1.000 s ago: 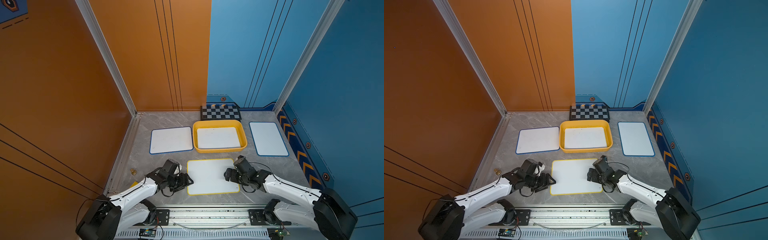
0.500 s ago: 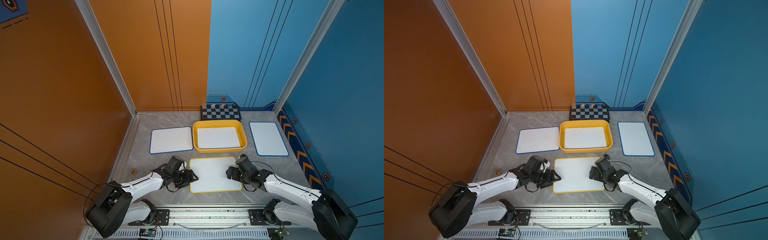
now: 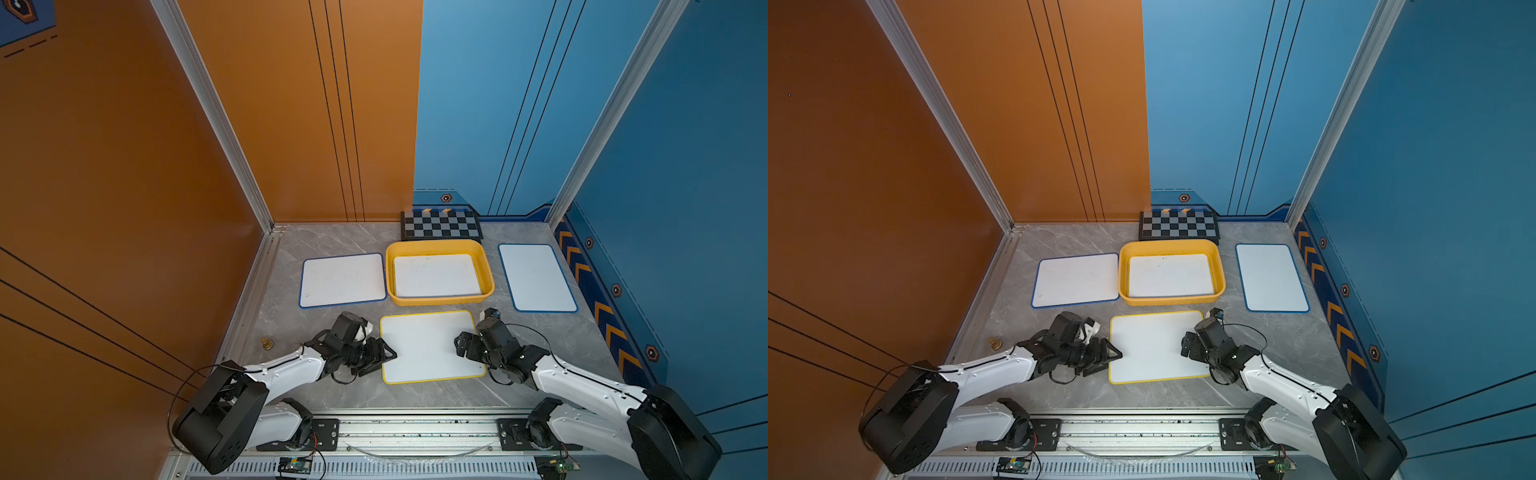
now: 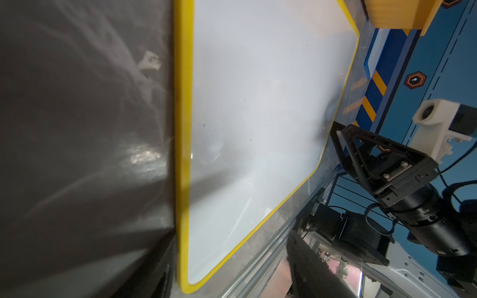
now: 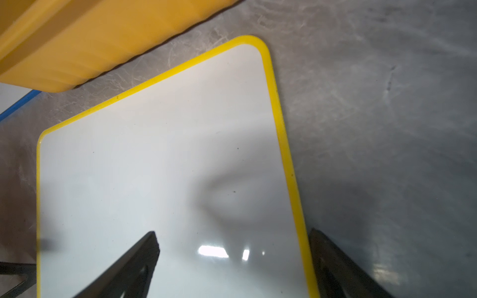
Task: Put the whiteboard into the storage box
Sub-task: Pick up the whiteboard at the center of the board.
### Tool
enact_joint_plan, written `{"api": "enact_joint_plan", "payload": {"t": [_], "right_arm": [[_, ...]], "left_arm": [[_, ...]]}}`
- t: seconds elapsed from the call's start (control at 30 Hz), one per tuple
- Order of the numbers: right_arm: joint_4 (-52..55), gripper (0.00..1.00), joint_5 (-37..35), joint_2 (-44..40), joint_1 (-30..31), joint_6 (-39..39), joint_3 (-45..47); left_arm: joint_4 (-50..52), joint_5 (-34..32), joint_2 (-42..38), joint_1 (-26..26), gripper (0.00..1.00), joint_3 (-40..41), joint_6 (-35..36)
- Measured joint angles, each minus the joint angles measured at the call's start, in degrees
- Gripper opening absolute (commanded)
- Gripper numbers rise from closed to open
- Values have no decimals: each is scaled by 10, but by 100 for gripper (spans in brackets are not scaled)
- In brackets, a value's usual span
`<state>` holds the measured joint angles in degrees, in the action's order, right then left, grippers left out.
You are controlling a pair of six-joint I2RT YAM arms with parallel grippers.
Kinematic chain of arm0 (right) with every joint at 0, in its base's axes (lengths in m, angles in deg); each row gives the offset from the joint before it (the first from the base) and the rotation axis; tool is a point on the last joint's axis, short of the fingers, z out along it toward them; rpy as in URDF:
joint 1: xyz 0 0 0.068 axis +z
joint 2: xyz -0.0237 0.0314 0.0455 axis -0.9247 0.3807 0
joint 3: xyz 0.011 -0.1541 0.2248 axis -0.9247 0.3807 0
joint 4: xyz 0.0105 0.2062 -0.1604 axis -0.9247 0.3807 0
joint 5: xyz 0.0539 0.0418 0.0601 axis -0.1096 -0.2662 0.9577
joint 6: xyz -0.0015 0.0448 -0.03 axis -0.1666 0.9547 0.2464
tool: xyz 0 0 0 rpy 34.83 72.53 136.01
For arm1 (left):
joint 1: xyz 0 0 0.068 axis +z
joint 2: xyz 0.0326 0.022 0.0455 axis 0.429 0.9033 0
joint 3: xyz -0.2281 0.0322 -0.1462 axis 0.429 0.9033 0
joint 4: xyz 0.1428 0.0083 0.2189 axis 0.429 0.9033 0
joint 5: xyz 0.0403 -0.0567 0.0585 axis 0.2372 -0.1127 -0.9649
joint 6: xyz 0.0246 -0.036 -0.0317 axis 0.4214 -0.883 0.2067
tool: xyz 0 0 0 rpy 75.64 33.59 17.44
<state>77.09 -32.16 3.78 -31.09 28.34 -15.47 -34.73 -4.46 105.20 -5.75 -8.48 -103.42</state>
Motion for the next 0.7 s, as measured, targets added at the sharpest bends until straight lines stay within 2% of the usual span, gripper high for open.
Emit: {"api": "enact_joint_plan", "payload": {"t": [0.27, 0.5, 0.63, 0.7], "right_arm": [[32, 92, 49, -44, -26, 7, 12], [64, 90, 72, -37, -49, -5, -3], [76, 90, 73, -18, -58, -16, -18], [77, 90, 83, -14, -65, -21, -21]], "left_arm": [[-23, 6, -2, 8, 60, 14, -12], [-31, 24, 17, 8, 56, 10, -11], [-17, 28, 33, 7, 60, -7, -5], [28, 14, 37, 1, 63, -31, 18]]}}
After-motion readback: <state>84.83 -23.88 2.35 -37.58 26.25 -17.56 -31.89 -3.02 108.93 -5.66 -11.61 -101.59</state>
